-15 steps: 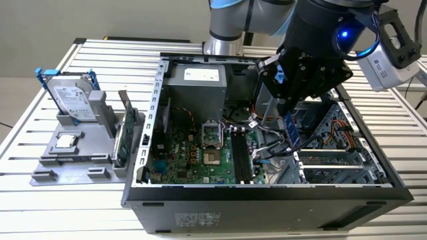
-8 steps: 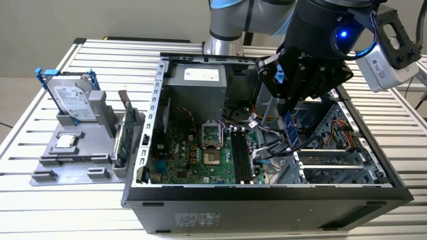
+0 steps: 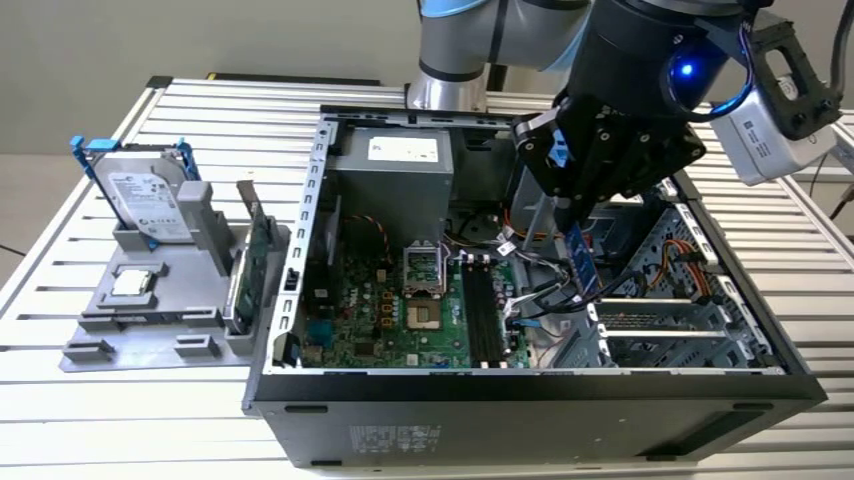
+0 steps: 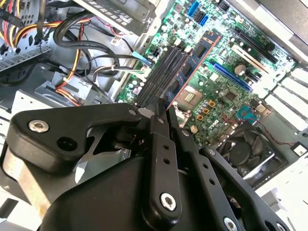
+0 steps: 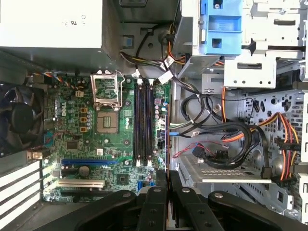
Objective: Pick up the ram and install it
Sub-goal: 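Insert the ram into the slot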
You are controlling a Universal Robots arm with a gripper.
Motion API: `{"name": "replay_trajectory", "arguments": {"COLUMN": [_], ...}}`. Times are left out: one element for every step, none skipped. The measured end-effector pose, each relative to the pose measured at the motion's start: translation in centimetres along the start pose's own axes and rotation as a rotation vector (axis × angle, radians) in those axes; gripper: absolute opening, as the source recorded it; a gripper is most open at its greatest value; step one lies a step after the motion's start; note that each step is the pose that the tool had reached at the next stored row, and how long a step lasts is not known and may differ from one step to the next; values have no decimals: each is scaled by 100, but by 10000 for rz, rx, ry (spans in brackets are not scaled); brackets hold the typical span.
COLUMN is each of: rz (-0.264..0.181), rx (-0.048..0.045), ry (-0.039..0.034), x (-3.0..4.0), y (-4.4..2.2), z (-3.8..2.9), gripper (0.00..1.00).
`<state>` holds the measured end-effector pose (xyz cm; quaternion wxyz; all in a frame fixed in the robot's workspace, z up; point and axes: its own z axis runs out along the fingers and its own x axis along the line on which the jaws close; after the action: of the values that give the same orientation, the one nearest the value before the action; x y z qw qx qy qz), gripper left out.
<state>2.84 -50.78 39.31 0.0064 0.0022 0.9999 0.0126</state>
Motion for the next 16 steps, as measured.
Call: {"name": "replay_trajectory", "arguments": {"rz": [0,0,0,0,0,0,0,0,0,0,0,0,0,0,0,0], "rx": [-1,1,0,0,1,1,1,1,2,1,1,2,0,0,1,1], "ry": [0,0,0,0,0,0,0,0,0,0,0,0,0,0,0,0], "x": [0,0,0,0,1,1,1,1,1,1,1,1,1,1,2,1], "y": [-1,-1,-1,-2,-2,-2,-2,-2,-2,-2,-1,0,1,2,3,4], "z": [6,13,22,32,43,53,64,75,84,94,102,109,117,124,131,137], "gripper": [0,0,0,0,0,0,0,0,0,0,0,0,0,0,0,0]}}
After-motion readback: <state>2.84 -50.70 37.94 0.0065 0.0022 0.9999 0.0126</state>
